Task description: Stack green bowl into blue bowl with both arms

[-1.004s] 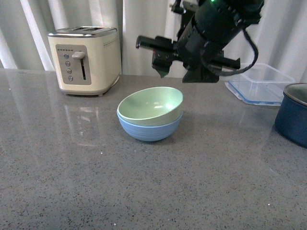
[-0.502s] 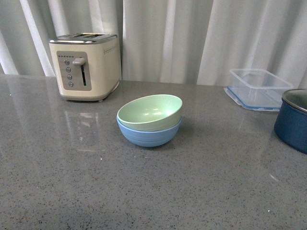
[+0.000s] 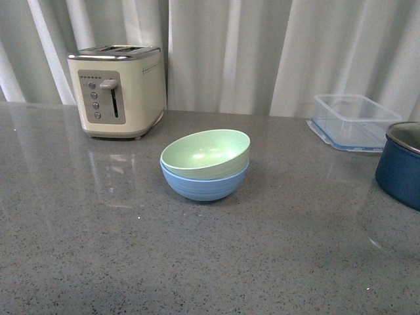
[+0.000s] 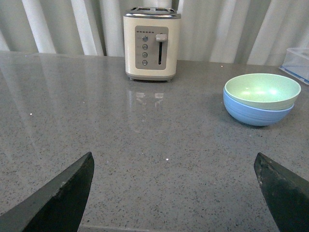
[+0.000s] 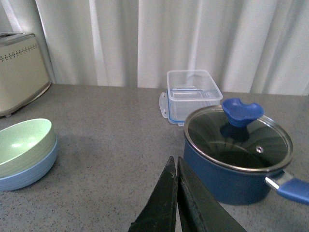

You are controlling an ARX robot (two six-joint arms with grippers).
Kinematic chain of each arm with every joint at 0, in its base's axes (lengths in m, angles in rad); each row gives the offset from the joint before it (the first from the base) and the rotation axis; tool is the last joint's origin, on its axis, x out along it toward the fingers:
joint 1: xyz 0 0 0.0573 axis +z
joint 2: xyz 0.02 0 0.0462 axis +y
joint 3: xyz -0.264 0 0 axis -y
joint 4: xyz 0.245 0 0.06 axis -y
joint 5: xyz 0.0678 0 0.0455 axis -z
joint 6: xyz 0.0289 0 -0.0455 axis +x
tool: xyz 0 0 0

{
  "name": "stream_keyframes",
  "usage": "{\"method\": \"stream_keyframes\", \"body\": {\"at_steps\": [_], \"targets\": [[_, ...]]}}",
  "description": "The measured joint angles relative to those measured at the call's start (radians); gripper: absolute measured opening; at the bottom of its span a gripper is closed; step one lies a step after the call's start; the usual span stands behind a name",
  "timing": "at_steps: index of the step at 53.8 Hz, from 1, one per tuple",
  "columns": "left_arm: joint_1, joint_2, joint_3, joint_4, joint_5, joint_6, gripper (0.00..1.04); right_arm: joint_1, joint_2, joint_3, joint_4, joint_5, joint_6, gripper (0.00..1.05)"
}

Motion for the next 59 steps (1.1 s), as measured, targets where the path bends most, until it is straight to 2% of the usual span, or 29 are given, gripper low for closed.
{"method": "stream_keyframes", "body": {"at_steps": [13,15,20,59], "targets": [[0.0,0.0,0.0,0.0,0.0,0.0,0.98,-0.048,-0.124,-0.127,-0.001,-0.043,-0.002,0.01],[0.0,0.0,0.0,0.0,0.0,0.0,0.98,-0.084,-0.151,-0.146,-0.01,-0.107,-0.002,0.01],[0.0,0.0,0.0,0.0,0.0,0.0,0.98,-0.128,-0.206,-0.182,-0.029,-0.117,-0.002,0.01],[0.0,0.0,0.0,0.0,0.0,0.0,0.98,-0.13,-0.534,-0.308,-0.22,-0.124,-0.002,0.01]]}}
